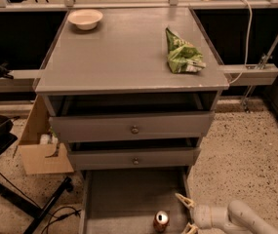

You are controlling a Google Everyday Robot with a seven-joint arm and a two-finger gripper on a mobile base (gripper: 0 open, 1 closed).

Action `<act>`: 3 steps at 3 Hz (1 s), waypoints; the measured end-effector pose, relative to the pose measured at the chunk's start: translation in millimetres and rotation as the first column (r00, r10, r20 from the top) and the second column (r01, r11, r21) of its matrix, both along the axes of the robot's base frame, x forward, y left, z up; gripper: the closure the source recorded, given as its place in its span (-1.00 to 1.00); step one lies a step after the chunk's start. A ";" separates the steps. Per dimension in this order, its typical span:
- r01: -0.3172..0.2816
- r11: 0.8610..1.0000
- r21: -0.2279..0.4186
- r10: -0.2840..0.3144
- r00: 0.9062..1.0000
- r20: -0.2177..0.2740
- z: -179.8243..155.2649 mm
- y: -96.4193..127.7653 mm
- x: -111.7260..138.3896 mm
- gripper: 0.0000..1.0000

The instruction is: Pick coke can from bottom drawer and place on counter

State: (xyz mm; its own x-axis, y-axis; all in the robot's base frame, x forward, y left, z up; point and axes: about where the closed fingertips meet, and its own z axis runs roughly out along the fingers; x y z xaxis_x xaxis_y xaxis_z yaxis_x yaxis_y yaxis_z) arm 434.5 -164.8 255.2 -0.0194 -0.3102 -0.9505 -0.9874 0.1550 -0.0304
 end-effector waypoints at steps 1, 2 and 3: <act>0.048 0.997 0.061 -0.045 0.998 -0.044 -67.3 1.5 -0.7 -1.00; 0.040 0.997 0.062 -0.037 0.998 -0.050 -65.6 5.5 -1.0 -1.00; 0.006 0.996 0.085 0.004 0.994 -0.109 -60.7 41.4 -8.5 -1.00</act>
Offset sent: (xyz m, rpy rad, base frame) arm -0.0047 -0.0035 -0.0956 0.0831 0.0632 -0.0671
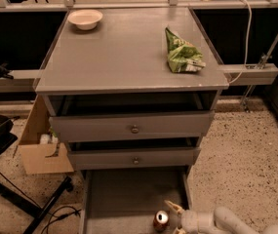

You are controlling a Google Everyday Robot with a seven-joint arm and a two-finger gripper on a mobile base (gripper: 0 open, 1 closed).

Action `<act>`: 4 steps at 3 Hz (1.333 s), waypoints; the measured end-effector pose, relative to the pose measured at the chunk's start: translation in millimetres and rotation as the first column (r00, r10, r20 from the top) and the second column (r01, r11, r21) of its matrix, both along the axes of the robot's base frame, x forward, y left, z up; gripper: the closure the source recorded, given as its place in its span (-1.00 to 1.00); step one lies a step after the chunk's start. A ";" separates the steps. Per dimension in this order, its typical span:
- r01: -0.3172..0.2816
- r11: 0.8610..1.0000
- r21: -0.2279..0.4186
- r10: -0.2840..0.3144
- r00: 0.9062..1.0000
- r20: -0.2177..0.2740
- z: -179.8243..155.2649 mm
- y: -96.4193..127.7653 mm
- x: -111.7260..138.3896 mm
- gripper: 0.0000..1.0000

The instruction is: Pick coke can from bottom drawer and place on counter

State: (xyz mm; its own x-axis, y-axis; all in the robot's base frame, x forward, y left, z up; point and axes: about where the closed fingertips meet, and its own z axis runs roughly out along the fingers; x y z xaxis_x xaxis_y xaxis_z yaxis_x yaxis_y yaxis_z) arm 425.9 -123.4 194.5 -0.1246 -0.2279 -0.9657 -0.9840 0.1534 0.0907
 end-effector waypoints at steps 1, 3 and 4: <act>-0.030 0.998 0.048 0.031 0.999 -0.038 1.2 37.9 -4.3 -1.00; -0.060 0.995 0.086 0.061 0.998 -0.019 0.1 65.4 2.6 -0.15; -0.060 0.995 0.086 0.061 0.998 -0.019 0.1 65.4 2.6 0.31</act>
Offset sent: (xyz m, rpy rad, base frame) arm 0.0139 0.0883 -0.0004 0.1195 -0.0072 0.0849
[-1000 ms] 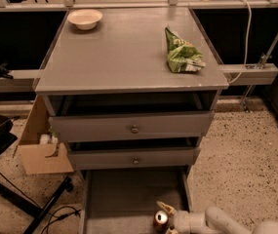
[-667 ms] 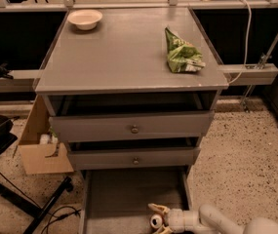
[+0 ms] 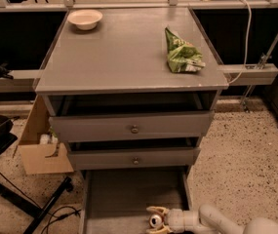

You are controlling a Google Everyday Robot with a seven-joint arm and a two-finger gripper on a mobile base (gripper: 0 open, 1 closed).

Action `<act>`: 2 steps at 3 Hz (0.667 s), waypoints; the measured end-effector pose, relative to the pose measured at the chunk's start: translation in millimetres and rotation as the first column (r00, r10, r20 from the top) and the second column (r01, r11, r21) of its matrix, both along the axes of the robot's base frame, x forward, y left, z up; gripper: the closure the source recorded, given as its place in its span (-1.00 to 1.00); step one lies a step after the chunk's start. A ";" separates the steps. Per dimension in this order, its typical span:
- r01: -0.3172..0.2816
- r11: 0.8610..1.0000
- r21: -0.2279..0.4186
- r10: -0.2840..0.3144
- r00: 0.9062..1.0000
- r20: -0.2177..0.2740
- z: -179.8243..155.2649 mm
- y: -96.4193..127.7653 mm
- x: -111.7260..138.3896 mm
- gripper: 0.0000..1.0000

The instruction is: Pick coke can from bottom drawer and place on counter

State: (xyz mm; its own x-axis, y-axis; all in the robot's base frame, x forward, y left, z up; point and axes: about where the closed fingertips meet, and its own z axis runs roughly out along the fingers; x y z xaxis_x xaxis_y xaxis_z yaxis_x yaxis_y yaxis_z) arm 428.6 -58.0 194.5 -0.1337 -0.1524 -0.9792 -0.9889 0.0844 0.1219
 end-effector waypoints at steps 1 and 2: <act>0.000 1.000 0.000 0.000 1.000 0.000 0.1 0.0 0.0 0.78; 0.002 1.000 0.000 -0.002 1.000 0.000 37.0 -11.8 -4.4 1.00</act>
Offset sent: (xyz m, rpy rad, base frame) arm -0.0197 -0.0642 0.1853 -0.0044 -0.0030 -0.0170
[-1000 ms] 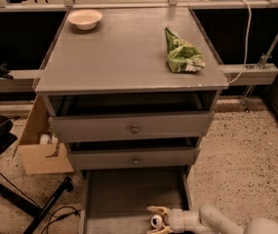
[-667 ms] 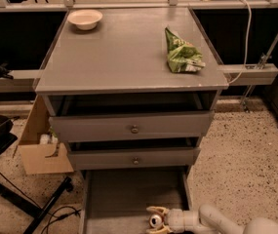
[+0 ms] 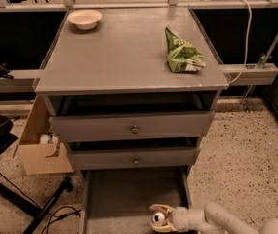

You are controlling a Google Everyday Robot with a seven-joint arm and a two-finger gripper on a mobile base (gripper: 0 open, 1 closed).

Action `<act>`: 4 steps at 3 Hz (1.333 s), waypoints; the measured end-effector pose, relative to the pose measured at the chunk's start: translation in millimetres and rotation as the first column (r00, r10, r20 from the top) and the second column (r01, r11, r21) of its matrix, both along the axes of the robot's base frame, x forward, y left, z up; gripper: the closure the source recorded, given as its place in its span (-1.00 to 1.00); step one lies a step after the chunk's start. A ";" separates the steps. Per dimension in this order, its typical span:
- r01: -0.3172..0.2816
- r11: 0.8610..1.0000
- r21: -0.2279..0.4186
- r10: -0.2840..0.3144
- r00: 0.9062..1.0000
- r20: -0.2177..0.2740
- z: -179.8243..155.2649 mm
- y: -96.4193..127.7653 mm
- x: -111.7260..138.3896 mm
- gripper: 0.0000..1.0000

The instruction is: Pick coke can from bottom drawer and place on counter

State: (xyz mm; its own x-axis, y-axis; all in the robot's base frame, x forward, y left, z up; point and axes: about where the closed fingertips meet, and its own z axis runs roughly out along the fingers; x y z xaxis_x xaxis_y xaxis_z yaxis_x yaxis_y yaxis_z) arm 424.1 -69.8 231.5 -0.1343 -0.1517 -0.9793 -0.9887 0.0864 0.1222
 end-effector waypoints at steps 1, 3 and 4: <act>0.073 0.997 0.022 -0.072 0.996 -0.051 86.6 -36.6 -6.7 1.00; 0.046 0.993 0.111 -0.024 0.982 -0.190 293.4 -63.0 -8.2 1.00; 0.071 0.994 0.078 -0.060 0.989 -0.138 396.4 -81.6 25.7 1.00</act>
Offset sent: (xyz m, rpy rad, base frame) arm 0.0138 -0.1247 0.4254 -0.0170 0.0853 -0.0169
